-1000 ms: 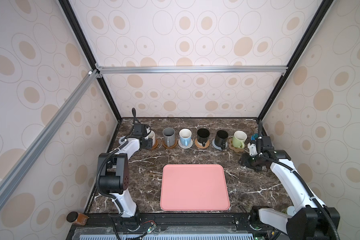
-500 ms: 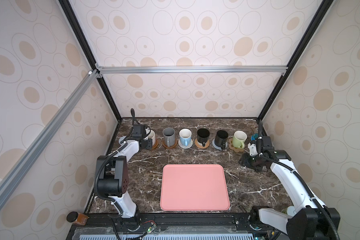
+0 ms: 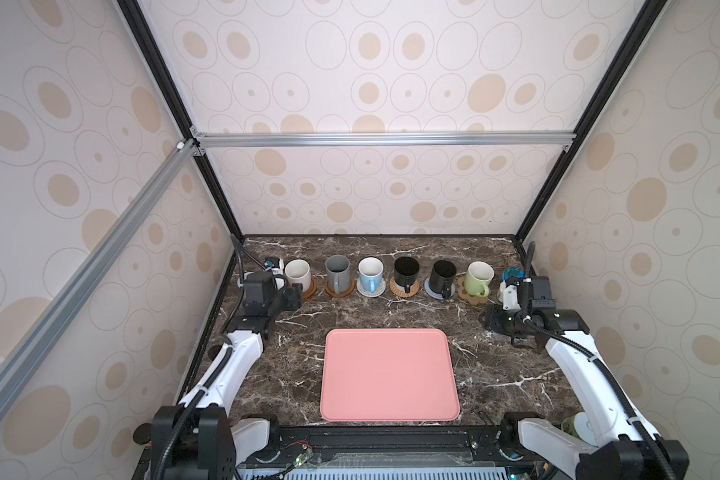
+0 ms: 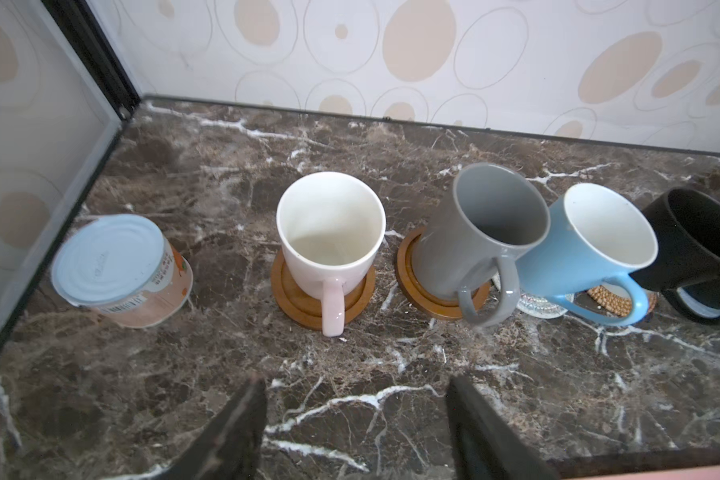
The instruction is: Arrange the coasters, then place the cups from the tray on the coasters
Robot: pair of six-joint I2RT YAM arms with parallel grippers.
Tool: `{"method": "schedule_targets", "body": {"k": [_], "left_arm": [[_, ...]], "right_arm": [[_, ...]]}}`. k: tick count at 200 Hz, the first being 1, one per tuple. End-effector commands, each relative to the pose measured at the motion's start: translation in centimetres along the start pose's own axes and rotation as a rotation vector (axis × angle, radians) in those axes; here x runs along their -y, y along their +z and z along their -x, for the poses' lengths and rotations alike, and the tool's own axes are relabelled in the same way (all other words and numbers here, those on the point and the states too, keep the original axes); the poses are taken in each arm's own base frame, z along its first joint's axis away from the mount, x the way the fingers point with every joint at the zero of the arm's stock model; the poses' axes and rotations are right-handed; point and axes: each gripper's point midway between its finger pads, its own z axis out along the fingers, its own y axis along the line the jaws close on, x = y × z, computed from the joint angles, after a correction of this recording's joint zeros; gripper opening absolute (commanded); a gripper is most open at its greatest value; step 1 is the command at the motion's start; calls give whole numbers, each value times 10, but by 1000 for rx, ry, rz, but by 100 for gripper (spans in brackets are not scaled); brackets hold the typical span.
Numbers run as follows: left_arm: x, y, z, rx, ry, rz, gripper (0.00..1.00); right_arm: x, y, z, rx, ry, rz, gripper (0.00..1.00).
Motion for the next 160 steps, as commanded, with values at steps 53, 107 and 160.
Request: {"method": "schedule_targets", "body": {"k": [53,107,160], "left_arm": [[-22,-30,-17,318,8,74,100],[-59,-47,-36,444,-5,265,100],[-61,-38,-43,457,33,276,100]], "right_arm": [[30,29,20,268,-57,-102,100],[53,52,19,518,-105,-156,99],[72,73,27,499,-57,-257,99]]}}
